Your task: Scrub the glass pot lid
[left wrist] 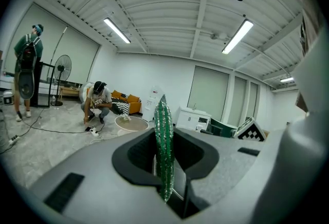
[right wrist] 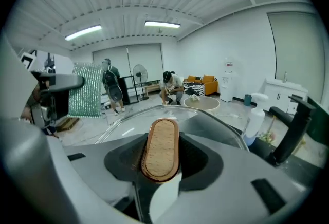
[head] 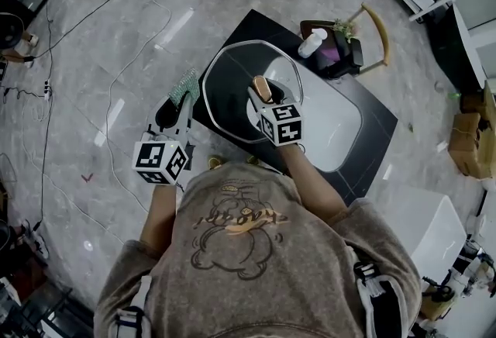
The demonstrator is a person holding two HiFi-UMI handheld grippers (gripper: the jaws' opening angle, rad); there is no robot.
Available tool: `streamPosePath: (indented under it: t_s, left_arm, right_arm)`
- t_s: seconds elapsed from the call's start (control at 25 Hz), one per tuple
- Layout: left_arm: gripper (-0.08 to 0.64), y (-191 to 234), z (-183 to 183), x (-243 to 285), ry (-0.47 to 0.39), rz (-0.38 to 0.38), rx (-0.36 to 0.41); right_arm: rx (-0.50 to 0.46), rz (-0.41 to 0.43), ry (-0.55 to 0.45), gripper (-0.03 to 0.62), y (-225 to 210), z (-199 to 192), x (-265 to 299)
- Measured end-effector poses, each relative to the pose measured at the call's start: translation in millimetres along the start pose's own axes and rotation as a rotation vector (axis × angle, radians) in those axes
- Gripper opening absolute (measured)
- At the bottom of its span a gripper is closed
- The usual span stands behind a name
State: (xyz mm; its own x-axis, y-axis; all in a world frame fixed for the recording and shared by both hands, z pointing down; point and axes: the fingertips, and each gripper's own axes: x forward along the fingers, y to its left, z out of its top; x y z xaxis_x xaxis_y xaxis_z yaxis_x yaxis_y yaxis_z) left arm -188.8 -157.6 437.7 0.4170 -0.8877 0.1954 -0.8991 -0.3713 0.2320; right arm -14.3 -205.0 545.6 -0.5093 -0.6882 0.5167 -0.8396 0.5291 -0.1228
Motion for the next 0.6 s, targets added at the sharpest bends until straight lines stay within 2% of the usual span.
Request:
streamPosePath:
  t_s: [0.2,0.44,0.6]
  left_arm:
    - [0.086,-10,8,-5,-0.018,-0.001,0.034]
    - [0.086,-28,10,-7,-0.026,-0.013,0.058]
    - [0.086,-46,12,-7,-0.031,-0.035,0.066]
  right_arm:
    - [0.214,0.095,-0.124,0.183,-9,14,-26]
    - [0.379,0.204,-0.235,0.183,-16,18,-48]
    - [0.617,0.312,-0.341,0.183,-27,14,-66]
